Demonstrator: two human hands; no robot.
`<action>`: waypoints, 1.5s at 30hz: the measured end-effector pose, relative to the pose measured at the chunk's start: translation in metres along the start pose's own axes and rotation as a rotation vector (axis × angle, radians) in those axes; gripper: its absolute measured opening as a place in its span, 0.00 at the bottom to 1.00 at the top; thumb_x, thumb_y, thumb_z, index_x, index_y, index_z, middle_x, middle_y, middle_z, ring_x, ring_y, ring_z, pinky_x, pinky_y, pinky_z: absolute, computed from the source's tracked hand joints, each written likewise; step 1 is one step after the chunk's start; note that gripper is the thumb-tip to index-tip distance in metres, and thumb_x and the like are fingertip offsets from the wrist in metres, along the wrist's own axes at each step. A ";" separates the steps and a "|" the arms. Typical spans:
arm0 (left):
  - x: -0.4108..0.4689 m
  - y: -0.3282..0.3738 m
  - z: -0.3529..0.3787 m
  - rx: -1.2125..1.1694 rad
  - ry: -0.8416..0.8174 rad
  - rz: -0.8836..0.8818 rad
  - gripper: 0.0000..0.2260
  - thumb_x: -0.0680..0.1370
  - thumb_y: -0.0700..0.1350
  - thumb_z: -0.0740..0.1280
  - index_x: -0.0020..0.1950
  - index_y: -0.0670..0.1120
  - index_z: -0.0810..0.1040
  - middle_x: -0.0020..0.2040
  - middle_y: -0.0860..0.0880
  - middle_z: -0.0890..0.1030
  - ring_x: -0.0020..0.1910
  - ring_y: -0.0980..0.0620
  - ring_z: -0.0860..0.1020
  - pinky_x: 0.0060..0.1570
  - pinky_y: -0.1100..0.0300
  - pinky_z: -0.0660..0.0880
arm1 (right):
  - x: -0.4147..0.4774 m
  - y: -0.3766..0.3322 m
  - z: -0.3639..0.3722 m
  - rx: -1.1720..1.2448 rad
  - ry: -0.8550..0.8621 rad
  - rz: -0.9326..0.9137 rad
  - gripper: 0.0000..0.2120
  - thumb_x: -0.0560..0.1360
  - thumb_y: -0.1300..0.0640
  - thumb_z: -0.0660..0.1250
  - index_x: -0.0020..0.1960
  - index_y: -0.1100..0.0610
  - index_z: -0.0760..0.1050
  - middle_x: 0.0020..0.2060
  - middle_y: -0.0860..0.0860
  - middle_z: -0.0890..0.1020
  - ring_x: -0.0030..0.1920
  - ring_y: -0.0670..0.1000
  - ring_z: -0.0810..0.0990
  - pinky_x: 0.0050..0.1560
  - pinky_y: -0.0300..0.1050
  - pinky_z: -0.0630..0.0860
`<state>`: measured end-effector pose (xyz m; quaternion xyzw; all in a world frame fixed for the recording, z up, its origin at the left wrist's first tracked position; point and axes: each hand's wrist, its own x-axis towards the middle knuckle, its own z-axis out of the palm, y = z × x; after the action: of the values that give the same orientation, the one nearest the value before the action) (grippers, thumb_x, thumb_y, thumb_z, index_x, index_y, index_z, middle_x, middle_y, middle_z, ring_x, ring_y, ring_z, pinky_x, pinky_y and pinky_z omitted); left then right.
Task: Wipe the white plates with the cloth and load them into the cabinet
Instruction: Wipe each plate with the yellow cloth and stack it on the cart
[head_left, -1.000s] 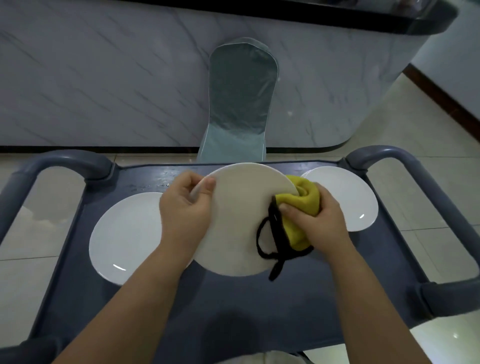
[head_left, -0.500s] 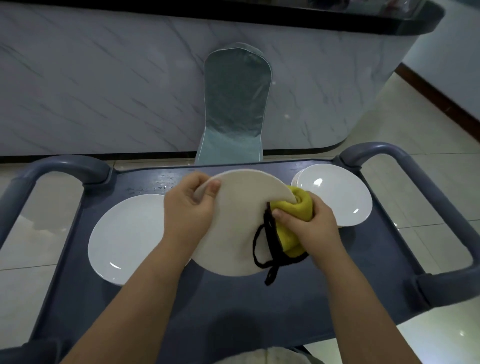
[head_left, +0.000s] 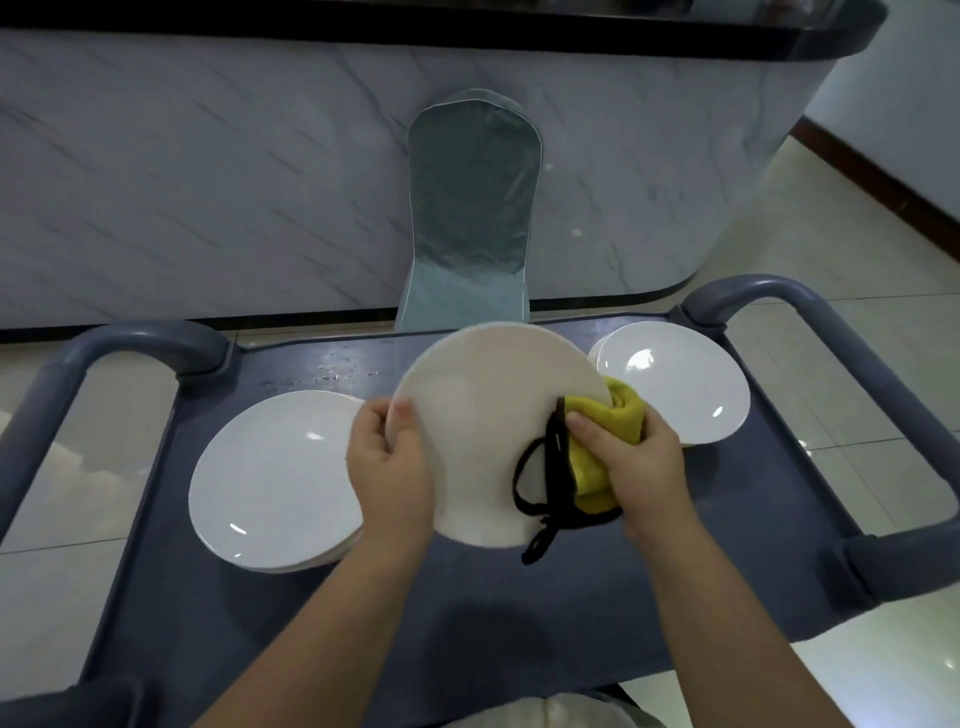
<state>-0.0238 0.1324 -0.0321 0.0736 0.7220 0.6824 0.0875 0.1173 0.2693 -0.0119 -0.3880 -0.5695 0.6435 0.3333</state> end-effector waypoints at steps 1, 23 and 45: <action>-0.003 -0.008 -0.002 0.050 -0.085 0.007 0.08 0.81 0.50 0.63 0.44 0.50 0.74 0.35 0.57 0.77 0.34 0.61 0.73 0.39 0.57 0.69 | -0.001 0.004 -0.004 -0.046 0.039 -0.010 0.20 0.62 0.56 0.80 0.53 0.51 0.81 0.46 0.47 0.86 0.51 0.52 0.84 0.48 0.47 0.81; 0.018 0.033 0.009 0.451 -0.489 0.671 0.12 0.76 0.56 0.65 0.38 0.50 0.77 0.29 0.53 0.72 0.32 0.53 0.71 0.30 0.65 0.65 | -0.006 -0.010 -0.017 -0.404 -0.123 -0.263 0.20 0.62 0.53 0.82 0.49 0.46 0.77 0.43 0.39 0.82 0.45 0.40 0.80 0.45 0.32 0.74; -0.001 0.036 0.021 -0.124 0.070 0.108 0.16 0.81 0.55 0.60 0.37 0.49 0.70 0.31 0.59 0.71 0.31 0.61 0.68 0.33 0.67 0.67 | -0.012 -0.013 -0.006 0.304 0.012 -0.124 0.22 0.60 0.51 0.82 0.52 0.42 0.81 0.51 0.48 0.85 0.54 0.52 0.83 0.51 0.47 0.81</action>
<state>-0.0189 0.1545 0.0028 0.0830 0.6758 0.7318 0.0296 0.1277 0.2636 0.0018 -0.3009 -0.4862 0.6984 0.4305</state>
